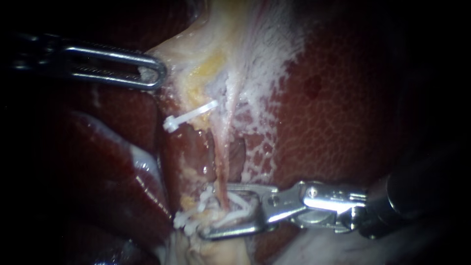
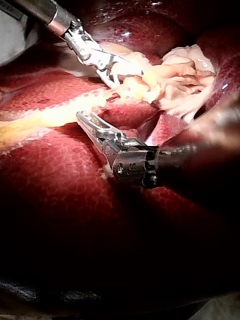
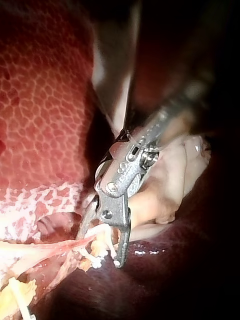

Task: Clipping first clip right tube

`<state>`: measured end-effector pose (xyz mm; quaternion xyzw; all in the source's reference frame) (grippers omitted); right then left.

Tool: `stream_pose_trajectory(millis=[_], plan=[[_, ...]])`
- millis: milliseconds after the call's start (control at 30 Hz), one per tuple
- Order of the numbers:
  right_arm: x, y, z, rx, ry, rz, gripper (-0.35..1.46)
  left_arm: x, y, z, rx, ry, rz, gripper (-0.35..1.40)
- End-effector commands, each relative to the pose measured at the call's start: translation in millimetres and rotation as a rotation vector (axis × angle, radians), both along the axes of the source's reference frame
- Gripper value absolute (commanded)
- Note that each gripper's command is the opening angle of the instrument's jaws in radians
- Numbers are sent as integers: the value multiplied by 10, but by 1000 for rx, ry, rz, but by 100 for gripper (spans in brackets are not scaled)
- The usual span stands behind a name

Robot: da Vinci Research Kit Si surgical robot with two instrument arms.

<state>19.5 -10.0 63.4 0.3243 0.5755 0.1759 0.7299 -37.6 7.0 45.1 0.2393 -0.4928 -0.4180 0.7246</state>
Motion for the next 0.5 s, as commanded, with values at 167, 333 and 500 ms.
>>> stream_pose_trajectory(millis=[167, 333, 500], plan=[[-4, 2, 2, 40, -7, 5, 37, 0, 0, 0, 0, 1, -1, -16], [-12, 12, 12, 36, -17, 15, -4, -1, 0, 0, 0, 1, -1, -16], [-19, 18, 18, 35, -21, 10, -18, -1, 0, 0, -5, 1, 1, -16]])
